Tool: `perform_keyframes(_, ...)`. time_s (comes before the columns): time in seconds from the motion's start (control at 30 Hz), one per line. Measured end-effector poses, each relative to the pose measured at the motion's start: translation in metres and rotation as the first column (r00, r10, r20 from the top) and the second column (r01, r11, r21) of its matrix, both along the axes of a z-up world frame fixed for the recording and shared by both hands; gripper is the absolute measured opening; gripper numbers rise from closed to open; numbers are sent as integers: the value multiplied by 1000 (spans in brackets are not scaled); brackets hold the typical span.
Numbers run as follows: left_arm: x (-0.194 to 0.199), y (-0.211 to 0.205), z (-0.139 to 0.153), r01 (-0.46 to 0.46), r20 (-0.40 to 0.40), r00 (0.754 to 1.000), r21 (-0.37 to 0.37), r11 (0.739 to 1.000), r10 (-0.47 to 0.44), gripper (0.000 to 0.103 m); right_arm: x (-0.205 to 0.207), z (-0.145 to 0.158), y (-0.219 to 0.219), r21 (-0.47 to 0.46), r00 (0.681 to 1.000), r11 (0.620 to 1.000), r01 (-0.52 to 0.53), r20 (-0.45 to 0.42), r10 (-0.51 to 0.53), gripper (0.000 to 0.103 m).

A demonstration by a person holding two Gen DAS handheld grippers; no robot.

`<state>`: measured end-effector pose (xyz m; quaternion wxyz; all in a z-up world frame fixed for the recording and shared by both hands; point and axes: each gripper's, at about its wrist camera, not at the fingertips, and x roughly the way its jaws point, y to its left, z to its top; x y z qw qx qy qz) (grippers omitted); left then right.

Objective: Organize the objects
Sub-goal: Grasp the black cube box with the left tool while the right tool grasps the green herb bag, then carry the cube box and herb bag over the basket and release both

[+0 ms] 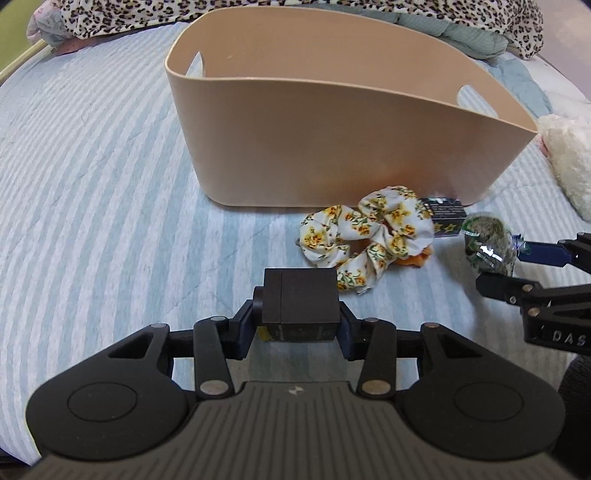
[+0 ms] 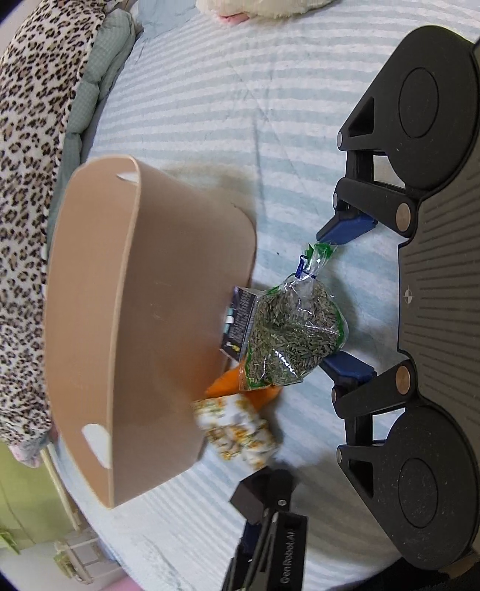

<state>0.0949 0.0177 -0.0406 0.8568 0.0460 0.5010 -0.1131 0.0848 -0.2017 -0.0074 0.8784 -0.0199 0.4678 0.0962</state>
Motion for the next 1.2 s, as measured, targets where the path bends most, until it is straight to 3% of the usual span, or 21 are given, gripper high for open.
perform_keyframes(0.3, -9, 3, 19, -12, 44, 999, -8, 1000, 12, 46, -4, 21, -7, 49, 998, 999, 17, 60, -20, 60)
perform_keyframes(0.67, -14, 7, 70, -15, 182, 983, -29, 999, 20, 46, -1, 65, -19, 106, 979, 994, 41, 196, -62, 60)
perform_keyframes(0.93, 5, 0, 108, -3, 291, 957, -52, 999, 18, 46, 21, 99, -23, 111, 949, 992, 54, 302, -85, 60)
perform_keyframes(1.2, 44, -13, 109, 9, 306, 952, -35, 999, 2, 46, 59, 107, -14, 77, 938, 995, 70, 334, -92, 60)
